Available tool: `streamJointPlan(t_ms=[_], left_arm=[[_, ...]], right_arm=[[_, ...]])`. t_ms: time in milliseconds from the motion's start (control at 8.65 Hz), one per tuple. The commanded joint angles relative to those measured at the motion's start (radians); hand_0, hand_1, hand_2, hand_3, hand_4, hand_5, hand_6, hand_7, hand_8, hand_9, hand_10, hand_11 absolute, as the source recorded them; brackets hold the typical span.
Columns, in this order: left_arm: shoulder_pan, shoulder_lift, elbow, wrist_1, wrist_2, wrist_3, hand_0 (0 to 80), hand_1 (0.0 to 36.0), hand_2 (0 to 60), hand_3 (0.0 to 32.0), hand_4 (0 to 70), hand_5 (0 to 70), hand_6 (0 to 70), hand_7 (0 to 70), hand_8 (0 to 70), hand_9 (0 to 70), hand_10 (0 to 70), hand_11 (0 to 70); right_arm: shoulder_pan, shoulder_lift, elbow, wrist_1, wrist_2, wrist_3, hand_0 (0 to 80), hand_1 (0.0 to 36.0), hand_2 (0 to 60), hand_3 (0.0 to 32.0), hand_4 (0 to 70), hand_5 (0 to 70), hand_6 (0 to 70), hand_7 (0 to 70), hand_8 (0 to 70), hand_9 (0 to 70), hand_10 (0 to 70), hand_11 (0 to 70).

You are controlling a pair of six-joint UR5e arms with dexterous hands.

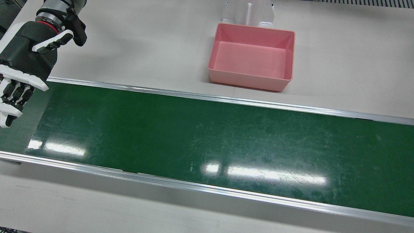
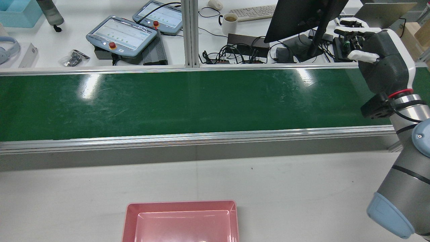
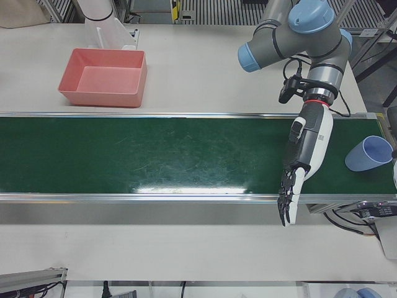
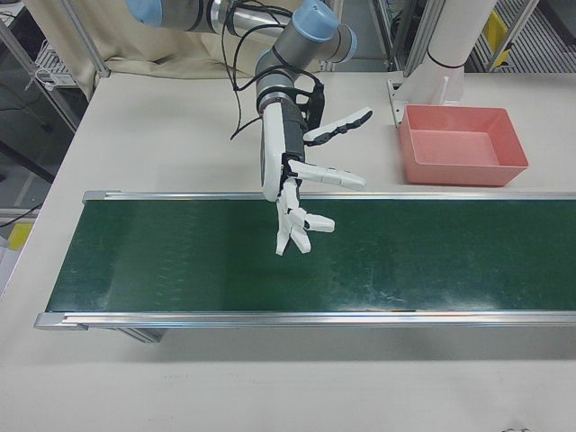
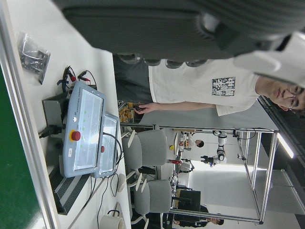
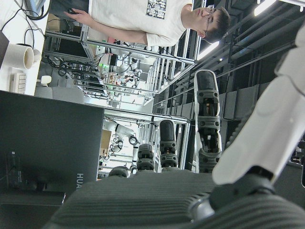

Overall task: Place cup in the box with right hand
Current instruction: 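Lower the right hand toward the conveyor belt edge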

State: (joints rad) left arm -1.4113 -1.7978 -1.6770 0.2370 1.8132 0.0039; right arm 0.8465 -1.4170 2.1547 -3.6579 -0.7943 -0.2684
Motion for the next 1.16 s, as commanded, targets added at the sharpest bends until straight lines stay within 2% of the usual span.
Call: streamJointPlan(t_ms=[0, 347, 693, 925, 1040], left_arm=[[0.000, -0.002, -0.003, 0.002, -0.002, 0.001, 0.0, 0.0, 0.0, 0.0, 0.0, 0.0, 0.0, 0.0, 0.0, 0.0, 0.0, 0.0], [0.000, -0.003, -0.003, 0.002, 0.000, 0.001, 0.0, 0.0, 0.0, 0.0, 0.0, 0.0, 0.0, 0.0, 0.0, 0.0, 0.0, 0.0], [0.000, -0.003, -0.003, 0.002, -0.002, 0.001, 0.0, 0.0, 0.0, 0.0, 0.0, 0.0, 0.0, 0.0, 0.0, 0.0, 0.0, 0.0], [0.000, -0.005, -0.001, 0.004, -0.002, 0.001, 0.0, 0.0, 0.0, 0.0, 0.0, 0.0, 0.0, 0.0, 0.0, 0.0, 0.0, 0.0], [0.000, -0.005, -0.001, 0.002, 0.000, 0.001, 0.0, 0.0, 0.0, 0.0, 0.0, 0.0, 0.0, 0.0, 0.0, 0.0, 0.0, 0.0]], right_arm=[[-0.007, 0.000, -0.012, 0.001, 0.000, 0.000, 47.0, 0.0, 0.0, 2.0, 51.3, 0.0, 6.1, 40.8, 4.2, 14.8, 0.0, 0.0], [-0.030, -0.017, -0.073, 0.018, 0.009, 0.011, 47.8, 0.0, 0.0, 3.2, 48.7, 0.0, 5.4, 36.1, 4.1, 13.5, 0.0, 0.0], [-0.021, -0.002, -0.127, 0.021, 0.006, 0.000, 46.6, 0.0, 0.0, 1.4, 45.8, 0.0, 5.2, 33.0, 4.5, 13.1, 0.0, 0.0], [-0.018, 0.047, -0.186, 0.077, 0.006, 0.003, 46.8, 0.0, 0.0, 0.2, 48.6, 0.0, 5.6, 34.3, 4.7, 13.5, 0.0, 0.0], [-0.017, 0.049, -0.188, 0.091, 0.007, 0.012, 46.6, 0.0, 0.0, 0.0, 51.8, 0.0, 6.3, 37.3, 5.0, 14.3, 0.1, 0.1]])
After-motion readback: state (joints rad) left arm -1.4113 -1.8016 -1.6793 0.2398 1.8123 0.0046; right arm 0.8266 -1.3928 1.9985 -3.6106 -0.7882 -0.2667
